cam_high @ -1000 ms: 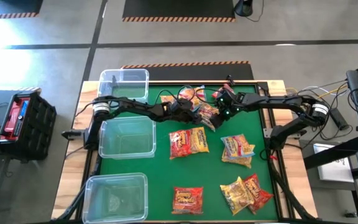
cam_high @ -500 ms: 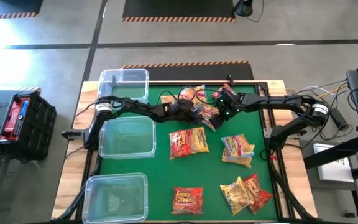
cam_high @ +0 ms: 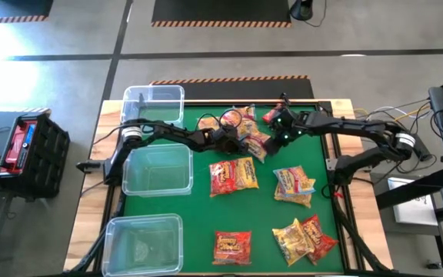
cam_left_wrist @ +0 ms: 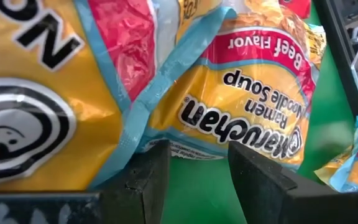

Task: Sort Maruchan noodles
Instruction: Put the top right blue noodle pack into the middle transparent bin

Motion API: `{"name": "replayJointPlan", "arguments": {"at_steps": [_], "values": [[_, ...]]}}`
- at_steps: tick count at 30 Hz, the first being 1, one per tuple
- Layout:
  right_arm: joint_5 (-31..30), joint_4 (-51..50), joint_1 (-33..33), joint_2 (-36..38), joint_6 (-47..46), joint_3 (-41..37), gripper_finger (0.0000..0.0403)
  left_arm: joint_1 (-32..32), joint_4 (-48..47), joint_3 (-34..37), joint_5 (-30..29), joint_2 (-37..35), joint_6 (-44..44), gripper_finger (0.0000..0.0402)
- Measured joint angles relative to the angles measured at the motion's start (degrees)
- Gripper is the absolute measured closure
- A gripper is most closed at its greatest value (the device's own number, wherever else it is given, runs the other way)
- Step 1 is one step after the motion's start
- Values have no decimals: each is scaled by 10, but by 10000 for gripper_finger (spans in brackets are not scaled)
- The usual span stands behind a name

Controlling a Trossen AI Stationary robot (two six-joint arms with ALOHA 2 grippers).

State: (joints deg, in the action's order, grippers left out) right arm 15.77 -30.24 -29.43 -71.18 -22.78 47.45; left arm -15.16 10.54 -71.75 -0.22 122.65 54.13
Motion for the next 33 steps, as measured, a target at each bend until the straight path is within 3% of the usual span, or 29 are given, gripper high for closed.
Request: {"name": "replayJointPlan", "arguments": {"at_steps": [7, 11, 19, 26, 33], "values": [[-39, -24, -30, 33, -2, 1, 260, -2, -1, 1, -10, -1, 9, 251], [-38, -43, -32, 34, -2, 1, 236, 0, 46, 3, 31, -8, 6, 251], [-39, -42, -32, 28, 1, 0, 235, 15, 51, -44, 57, -13, -48, 251], [-39, -35, -32, 21, -2, 0, 245, 10, 0, -69, -5, -13, -87, 251], [-45, -11, -32, 8, -7, 0, 234, 0, -17, -65, -27, 2, -86, 251]]}}
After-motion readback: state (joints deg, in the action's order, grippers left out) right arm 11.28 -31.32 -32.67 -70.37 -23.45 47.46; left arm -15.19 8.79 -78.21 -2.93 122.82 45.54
